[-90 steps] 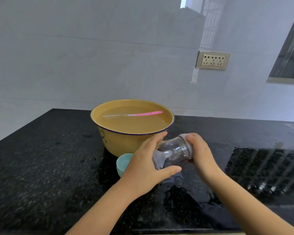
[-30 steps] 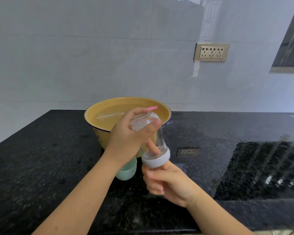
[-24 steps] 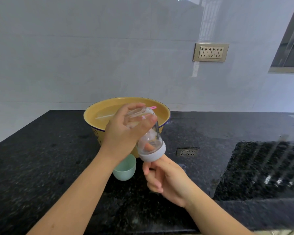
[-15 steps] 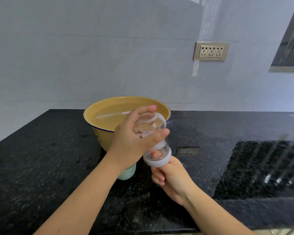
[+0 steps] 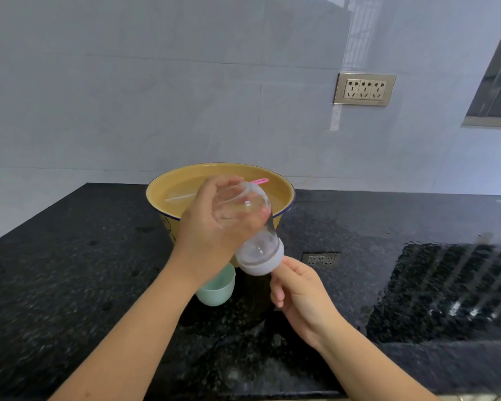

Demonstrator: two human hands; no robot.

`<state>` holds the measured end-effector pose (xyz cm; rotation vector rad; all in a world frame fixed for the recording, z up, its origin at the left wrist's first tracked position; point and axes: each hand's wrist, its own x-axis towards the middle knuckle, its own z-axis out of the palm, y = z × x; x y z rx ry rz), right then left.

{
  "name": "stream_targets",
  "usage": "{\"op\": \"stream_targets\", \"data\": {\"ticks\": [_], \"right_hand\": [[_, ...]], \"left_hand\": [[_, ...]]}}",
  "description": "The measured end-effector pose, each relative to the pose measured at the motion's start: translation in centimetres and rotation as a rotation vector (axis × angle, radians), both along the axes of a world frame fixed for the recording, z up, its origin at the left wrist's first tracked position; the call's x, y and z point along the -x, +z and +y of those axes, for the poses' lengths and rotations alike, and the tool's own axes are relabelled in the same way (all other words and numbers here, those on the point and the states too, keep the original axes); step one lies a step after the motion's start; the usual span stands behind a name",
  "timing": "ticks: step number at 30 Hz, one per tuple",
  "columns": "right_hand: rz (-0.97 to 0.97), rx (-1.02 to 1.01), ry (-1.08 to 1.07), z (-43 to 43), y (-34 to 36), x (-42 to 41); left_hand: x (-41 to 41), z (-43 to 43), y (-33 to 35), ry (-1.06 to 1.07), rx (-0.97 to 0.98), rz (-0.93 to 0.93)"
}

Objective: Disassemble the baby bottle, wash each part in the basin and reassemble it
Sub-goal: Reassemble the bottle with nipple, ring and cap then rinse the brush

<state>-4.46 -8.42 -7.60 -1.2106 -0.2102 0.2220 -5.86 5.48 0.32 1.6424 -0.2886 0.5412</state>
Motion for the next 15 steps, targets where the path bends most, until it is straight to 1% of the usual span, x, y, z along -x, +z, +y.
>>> {"op": "stream_targets", "data": {"ticks": [2,5,7,12,13,15], "right_hand": [[0.001,-0.020,0.033,0.0,0.0,0.0],[0.053,-0.131,0.080,0.2,0.1,-0.1],[0.051,-0.172,0.041,0.1,0.2,-0.1],[0.045,-0.262,-0.149,-0.7,0.6,-0.8],[0.038,-0.260,-0.169,-0.8,0.9,-0.9],[0.008,-0.187,-0.201,-1.0,1.4,-1.0]], "left_hand": [[0.0,0.4,0.4,-0.001,0.011,-0.009],[0.3,0.4,-0.2,-0.043,-0.029,0.004],[0.7,0.4,-1.1,-0.066,-0.068,0.003],[1.8,1.6,-2.4,-0.010,-0.372,-0.015],[2.1,1.8,-2.6,-0.019,-0.418,-0.004],[2.4,2.1,-3.1,-0.034,-0.455,0.034]]}}
